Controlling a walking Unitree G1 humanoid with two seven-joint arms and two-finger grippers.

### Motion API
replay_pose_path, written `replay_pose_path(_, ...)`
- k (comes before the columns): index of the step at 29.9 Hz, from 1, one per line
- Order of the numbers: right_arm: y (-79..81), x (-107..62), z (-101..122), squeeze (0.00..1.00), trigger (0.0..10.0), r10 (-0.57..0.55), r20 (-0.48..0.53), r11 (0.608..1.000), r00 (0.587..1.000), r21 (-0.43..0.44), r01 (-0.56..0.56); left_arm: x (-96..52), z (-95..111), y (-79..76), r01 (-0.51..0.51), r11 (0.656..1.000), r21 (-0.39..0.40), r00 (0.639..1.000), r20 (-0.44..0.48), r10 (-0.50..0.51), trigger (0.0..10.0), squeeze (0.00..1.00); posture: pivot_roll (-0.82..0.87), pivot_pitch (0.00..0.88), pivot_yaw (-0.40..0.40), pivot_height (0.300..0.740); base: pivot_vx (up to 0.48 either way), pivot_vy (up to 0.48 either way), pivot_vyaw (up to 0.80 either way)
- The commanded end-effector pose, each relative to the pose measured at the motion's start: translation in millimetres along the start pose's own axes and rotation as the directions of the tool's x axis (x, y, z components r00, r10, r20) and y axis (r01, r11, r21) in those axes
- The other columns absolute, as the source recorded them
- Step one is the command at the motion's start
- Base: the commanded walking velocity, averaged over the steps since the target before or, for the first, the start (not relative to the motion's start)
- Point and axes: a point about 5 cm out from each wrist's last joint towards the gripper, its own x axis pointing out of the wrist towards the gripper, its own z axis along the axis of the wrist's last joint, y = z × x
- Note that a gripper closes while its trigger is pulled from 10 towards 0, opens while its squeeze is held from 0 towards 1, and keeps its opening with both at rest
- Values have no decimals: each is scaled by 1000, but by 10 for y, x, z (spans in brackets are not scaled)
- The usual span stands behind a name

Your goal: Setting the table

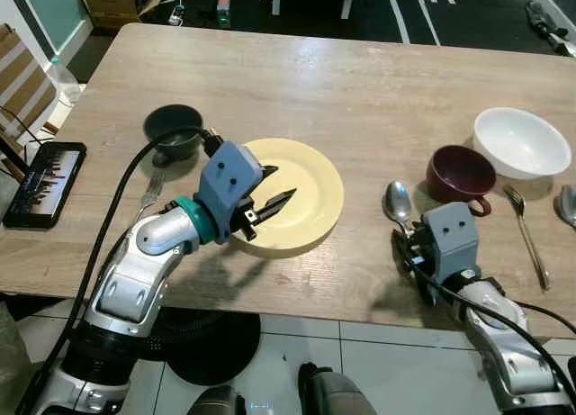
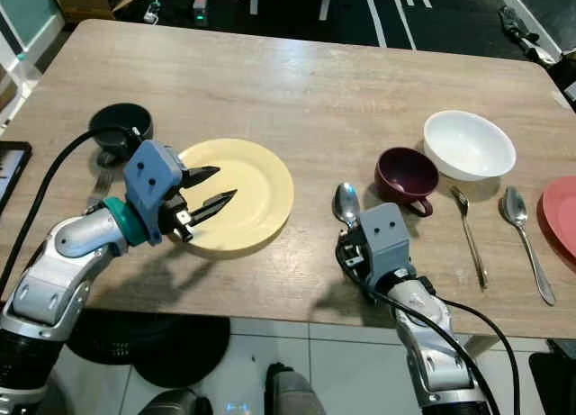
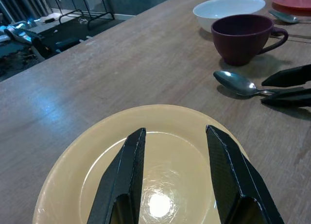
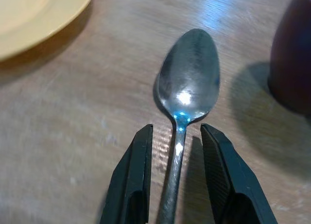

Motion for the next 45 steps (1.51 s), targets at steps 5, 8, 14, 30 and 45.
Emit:
replay_pose_path(5, 129, -20, -338, 0, 10000, -30, -214, 985, 976, 161, 65, -16, -18, -41, 4, 1000, -12, 1000, -12, -5, 10000, 0, 23, 82, 18, 740, 0, 0, 0)
replay_pose_path(8, 116, -25, -352, 0, 10000, -51, -220, 979, 974, 184, 93, -17, -17, -43, 1, 1000, -14, 1000, -12, -1, 10000, 0, 24, 83, 14, 740, 0, 0, 0)
replay_pose_path(14, 48, -55, -421, 0, 10000, -79, -270, 963, 960, 229, 144, -23, -17, -52, -7, 1000, -18, 1000, -12, 6, 10000, 0, 26, 85, 7, 740, 0, 0, 0)
replay_pose_path(30, 84, -138, -610, 0, 0, -75, -366, 954, 927, 244, 173, -26, -16, -58, -15, 1000, -22, 1000, -14, 15, 10000, 0, 23, 87, 4, 740, 0, 0, 0)
replay_pose_path(45, 225, -90, 491, 0, 0, -93, 290, 873, 953, 484, -62, 42, -49, 17, -128, 991, -34, 992, -23, 127, 10000, 0, 25, 63, 28, 740, 0, 0, 0)
